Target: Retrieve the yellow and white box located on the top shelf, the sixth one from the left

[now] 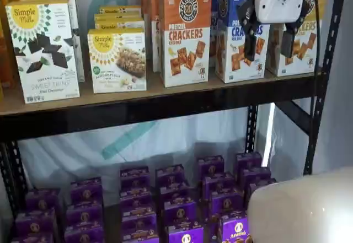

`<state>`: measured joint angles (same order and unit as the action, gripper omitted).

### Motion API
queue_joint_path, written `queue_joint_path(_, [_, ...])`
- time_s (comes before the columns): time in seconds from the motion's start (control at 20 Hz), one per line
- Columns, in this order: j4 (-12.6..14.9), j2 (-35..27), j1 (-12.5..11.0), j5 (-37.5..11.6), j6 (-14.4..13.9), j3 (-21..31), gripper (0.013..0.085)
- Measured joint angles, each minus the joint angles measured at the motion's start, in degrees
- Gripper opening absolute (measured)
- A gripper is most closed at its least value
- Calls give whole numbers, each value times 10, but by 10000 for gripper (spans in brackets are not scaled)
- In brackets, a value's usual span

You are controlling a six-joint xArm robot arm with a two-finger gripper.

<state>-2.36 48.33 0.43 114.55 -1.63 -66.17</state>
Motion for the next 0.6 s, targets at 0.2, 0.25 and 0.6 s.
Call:
queue_joint_path(0.2, [-22, 4, -19, -7, 10, 5, 850])
queue_joint_path(0.25, [-23, 4, -20, -7, 11, 5, 850])
queue_joint_path(0.6, [0, 7, -20, -22, 20, 14, 850])
